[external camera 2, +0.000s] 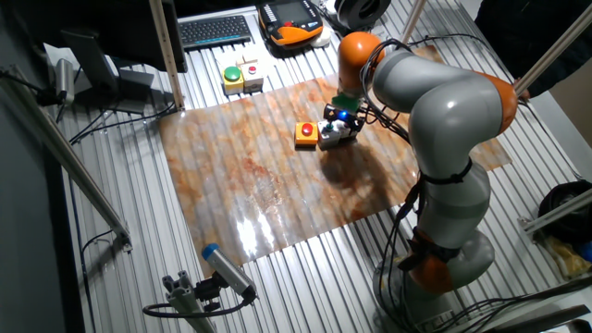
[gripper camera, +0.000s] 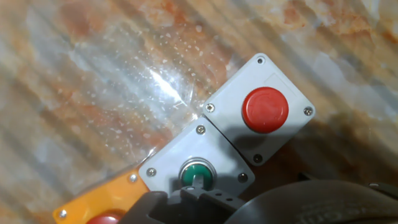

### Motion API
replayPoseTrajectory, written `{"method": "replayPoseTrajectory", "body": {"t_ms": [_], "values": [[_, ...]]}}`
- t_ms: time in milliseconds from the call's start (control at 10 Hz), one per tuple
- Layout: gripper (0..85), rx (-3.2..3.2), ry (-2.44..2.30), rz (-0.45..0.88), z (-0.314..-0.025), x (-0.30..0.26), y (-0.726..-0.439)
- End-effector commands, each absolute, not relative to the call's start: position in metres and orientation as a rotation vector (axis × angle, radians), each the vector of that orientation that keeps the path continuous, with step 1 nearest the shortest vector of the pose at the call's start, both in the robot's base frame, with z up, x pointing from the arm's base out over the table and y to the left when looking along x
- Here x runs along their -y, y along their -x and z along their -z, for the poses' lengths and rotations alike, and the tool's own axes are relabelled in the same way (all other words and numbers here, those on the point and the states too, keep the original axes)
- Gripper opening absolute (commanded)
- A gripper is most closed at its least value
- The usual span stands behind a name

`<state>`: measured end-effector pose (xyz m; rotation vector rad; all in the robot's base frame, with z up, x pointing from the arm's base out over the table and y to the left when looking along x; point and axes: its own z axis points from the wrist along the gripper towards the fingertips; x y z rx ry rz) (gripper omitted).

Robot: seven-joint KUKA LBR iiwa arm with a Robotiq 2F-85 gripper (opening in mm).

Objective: Press three buttons from left to right in sequence

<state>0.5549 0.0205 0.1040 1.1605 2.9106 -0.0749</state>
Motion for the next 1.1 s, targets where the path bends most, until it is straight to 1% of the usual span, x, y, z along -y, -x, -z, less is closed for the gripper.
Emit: {"method": "replayPoseTrajectory", "body": {"t_ms": [0, 1000], "values": [[68.0, -2.907, -1.163, 0.082, -0.103, -0.021, -0.555], [68.0, -2.898, -1.170, 0.080, -0.092, -0.016, -0.558]]}}
